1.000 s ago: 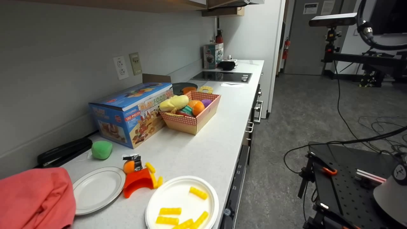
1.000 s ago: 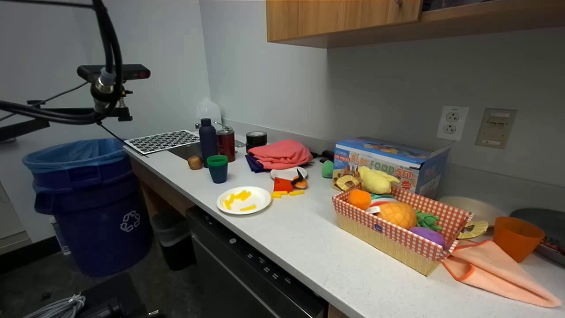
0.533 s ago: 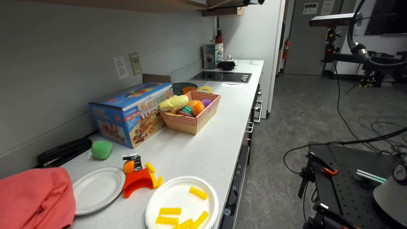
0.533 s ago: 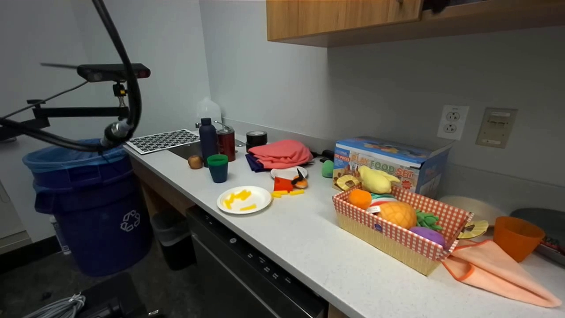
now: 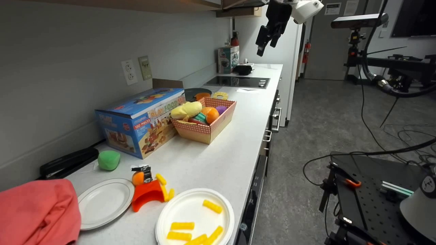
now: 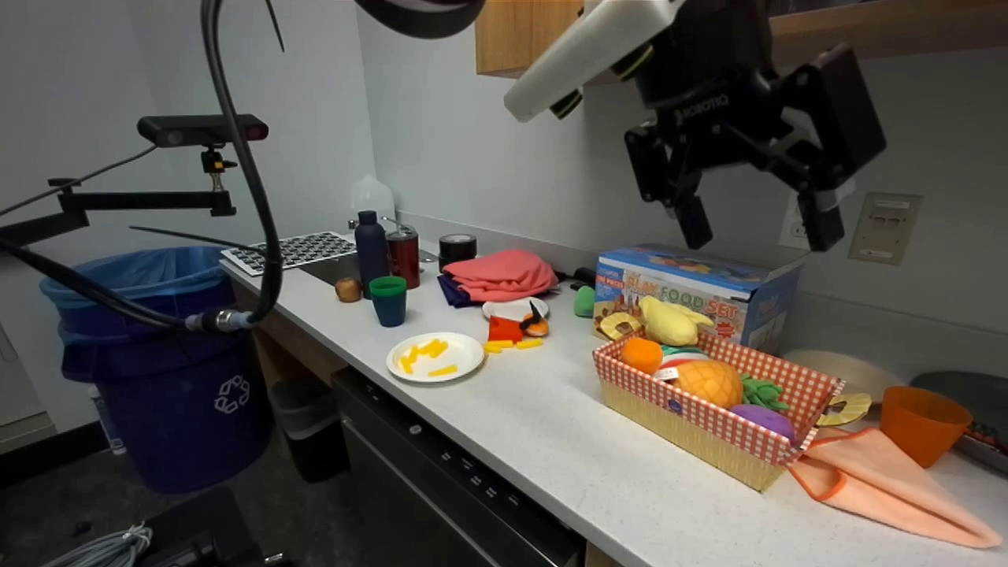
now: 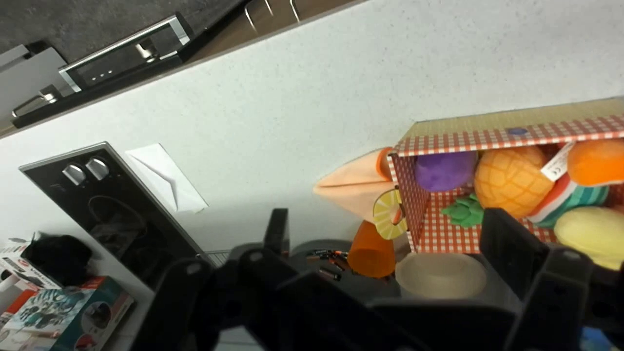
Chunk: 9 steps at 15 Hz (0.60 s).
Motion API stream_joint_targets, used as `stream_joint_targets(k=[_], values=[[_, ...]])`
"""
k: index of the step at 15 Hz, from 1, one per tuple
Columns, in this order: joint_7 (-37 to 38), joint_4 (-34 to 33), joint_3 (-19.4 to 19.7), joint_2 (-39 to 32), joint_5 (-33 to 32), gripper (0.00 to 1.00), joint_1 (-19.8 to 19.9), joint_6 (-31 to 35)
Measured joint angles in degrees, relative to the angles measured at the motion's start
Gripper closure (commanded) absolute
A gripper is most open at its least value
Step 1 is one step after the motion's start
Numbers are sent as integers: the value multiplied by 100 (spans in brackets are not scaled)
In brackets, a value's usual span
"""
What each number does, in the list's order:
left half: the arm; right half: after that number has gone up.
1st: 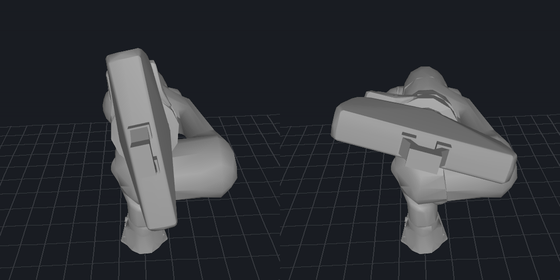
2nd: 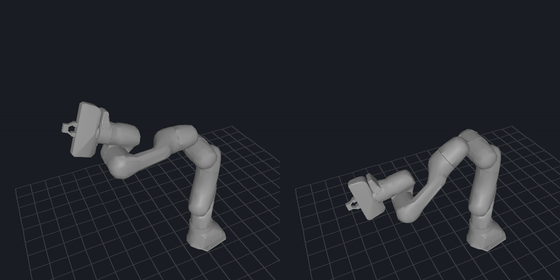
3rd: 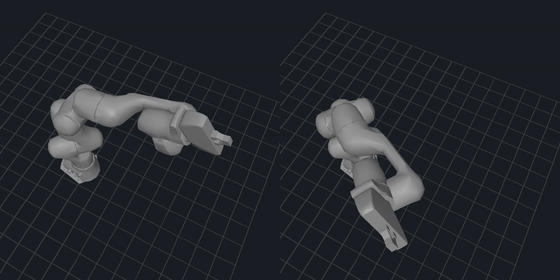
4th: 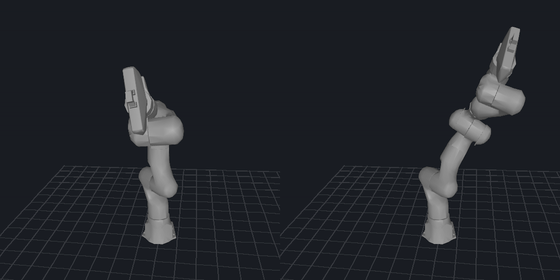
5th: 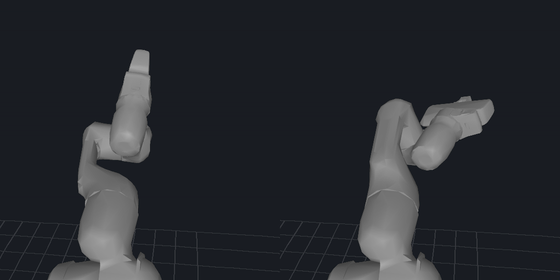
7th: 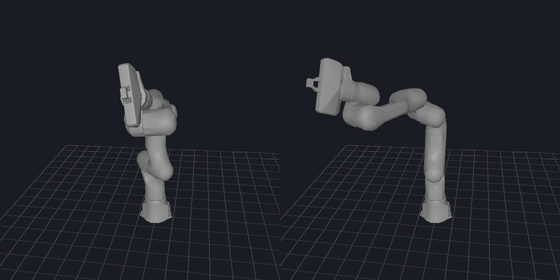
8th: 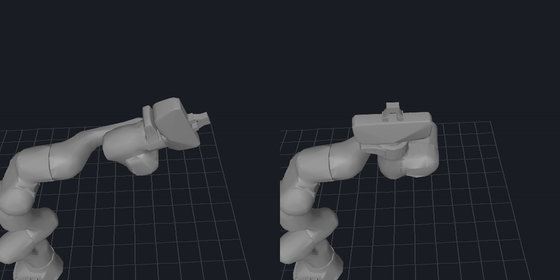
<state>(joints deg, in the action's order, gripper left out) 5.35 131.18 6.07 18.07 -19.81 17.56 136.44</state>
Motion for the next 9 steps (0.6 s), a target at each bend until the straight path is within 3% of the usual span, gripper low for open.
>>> stream_joint_targets(k=[3, 9], values=[[-82, 54, 50, 89, -242, 0, 1, -311], [-1103, -50, 319, 782, -262, 0, -1, -1764]])
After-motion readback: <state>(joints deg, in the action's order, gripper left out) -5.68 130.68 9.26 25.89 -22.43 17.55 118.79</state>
